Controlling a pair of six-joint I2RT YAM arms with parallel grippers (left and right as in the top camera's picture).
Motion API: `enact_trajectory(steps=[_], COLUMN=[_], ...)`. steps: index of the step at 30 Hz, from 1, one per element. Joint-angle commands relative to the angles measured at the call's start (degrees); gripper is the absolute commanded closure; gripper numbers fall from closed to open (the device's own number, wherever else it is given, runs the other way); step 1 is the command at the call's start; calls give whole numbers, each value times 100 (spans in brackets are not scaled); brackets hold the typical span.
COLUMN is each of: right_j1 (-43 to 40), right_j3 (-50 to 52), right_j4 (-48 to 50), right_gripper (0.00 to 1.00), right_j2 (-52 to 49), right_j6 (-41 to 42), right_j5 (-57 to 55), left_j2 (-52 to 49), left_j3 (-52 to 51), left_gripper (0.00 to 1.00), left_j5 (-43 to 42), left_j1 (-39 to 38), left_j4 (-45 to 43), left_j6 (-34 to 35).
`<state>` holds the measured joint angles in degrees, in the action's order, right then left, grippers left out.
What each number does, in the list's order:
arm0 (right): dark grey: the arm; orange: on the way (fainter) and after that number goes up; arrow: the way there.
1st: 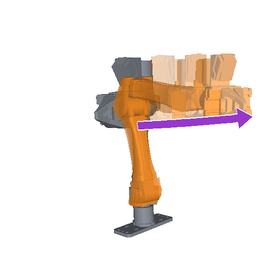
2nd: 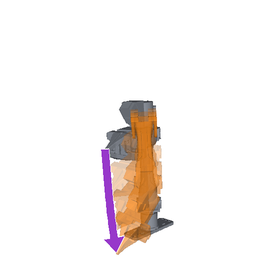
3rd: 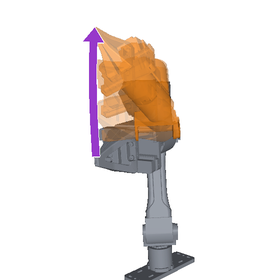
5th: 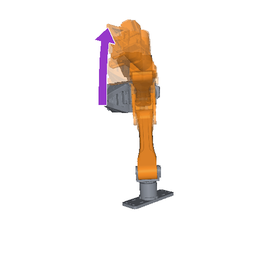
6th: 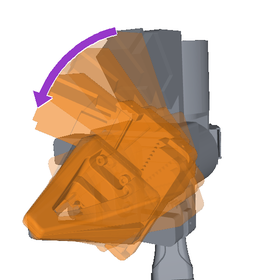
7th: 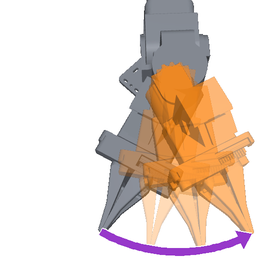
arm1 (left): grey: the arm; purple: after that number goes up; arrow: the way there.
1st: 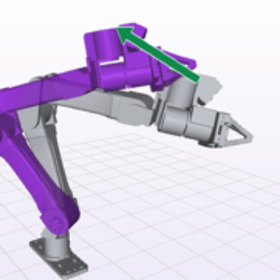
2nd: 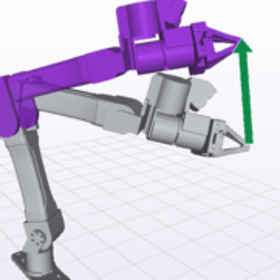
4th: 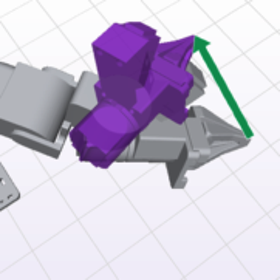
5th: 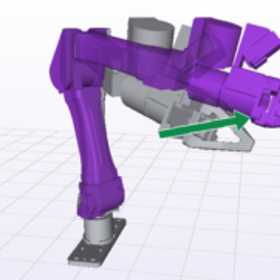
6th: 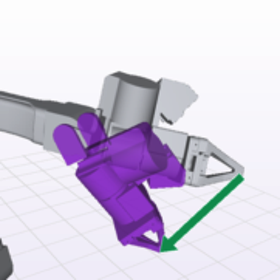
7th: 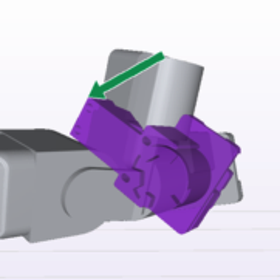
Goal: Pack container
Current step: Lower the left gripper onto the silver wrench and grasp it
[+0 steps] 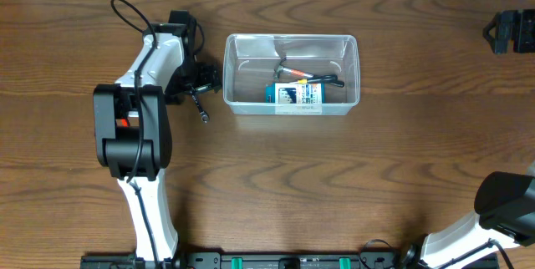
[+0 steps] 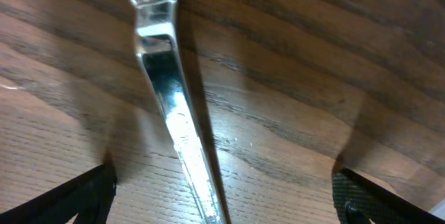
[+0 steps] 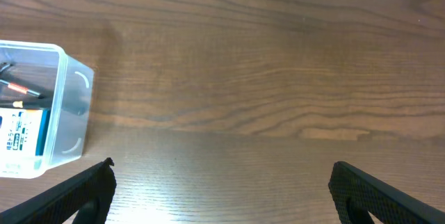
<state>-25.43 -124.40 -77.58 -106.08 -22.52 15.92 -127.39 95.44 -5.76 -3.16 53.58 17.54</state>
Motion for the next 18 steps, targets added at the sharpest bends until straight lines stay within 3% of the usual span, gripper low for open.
enact_trajectory(steps=[1, 11, 14, 18], right_j1=[39, 39, 39, 39], right_j3=[-26, -26, -26, -26], right_j4=[2, 2, 2, 2], right_gripper=[1, 1, 1, 1], right_j2=[0, 0, 0, 0], right_j6=[107, 109, 109, 109], right_j5=[87, 87, 87, 87], left_j2=[-164, -164, -164, -164], left_j3=[-48, -61, -61, -61], left_gripper=[2, 0, 8, 31], left_j5=[-50, -52, -52, -52], left_j1=[107, 164, 164, 164], left_j4=[-20, -35, -33, -33], left_j6=[-96, -7, 35, 35])
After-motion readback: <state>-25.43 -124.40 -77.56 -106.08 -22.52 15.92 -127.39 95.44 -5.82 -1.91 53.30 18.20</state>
